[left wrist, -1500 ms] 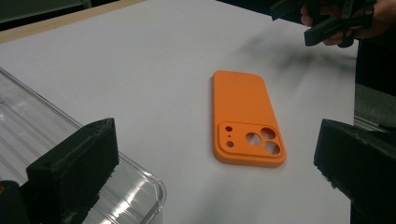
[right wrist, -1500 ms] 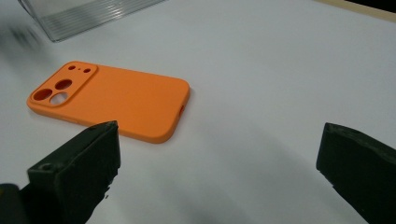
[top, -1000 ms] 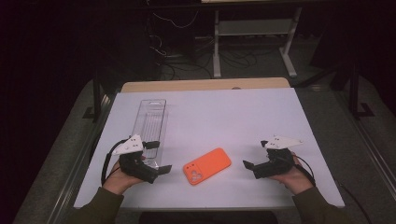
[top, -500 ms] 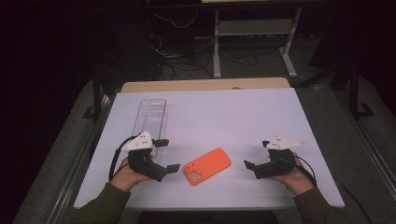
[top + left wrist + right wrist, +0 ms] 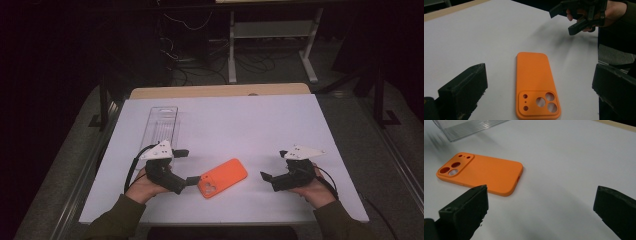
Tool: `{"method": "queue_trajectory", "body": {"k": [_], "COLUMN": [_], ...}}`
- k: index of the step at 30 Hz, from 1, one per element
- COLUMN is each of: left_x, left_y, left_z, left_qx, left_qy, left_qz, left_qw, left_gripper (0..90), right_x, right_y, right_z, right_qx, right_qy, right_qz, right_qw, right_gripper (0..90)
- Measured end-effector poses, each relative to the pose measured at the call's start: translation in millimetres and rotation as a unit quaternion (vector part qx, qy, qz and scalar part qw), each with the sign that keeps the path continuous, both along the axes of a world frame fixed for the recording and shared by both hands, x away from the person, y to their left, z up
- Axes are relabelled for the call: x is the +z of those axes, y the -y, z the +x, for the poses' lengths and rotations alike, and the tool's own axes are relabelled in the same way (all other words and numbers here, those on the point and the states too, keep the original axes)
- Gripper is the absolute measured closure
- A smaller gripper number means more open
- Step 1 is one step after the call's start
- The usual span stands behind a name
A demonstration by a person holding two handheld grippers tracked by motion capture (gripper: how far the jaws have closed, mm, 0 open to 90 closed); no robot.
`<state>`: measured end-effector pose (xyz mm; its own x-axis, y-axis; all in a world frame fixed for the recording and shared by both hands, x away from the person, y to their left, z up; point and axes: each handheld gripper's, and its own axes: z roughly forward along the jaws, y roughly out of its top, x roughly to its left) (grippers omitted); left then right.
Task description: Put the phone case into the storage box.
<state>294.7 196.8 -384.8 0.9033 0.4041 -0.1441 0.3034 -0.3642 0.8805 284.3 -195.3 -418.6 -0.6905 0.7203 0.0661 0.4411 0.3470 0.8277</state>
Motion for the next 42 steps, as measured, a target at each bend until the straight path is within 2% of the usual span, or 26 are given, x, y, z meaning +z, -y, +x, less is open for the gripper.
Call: {"method": "queue_trajectory", "body": {"k": [5,10,19,42], "left_x": [-3.0,-4.3,-2.6,-2.3], "left_y": [7.0,15.7,27.8,59.7], "left_z": [2.8,3.5,10.9,22.4], "left_qx": [-0.006,-0.015,-0.015,-0.026], "left_qy": [-0.005,-0.007,-0.009,0.001], "left_qz": [0.001,0.011,0.006,0.028], "left_qw": [1.0,0.9998,0.9998,0.9993], "left_gripper": [0.0,0.0,0.0,0.0], "right_x": [-0.6,-0.7,-0.6,-0.8], "right_y": [-0.5,-0.4,-1.0,-2.2], "right_z": [1.2,2.0,1.5,1.8], "right_qx": [0.004,0.003,0.005,0.006], "right_qy": [0.002,0.0,0.002,0.004], "right_qz": [-0.001,0.0,-0.001,0.0], "right_qw": [1.0,1.0,1.0,1.0], "right_gripper": [0.0,0.0,0.0,0.0]}}
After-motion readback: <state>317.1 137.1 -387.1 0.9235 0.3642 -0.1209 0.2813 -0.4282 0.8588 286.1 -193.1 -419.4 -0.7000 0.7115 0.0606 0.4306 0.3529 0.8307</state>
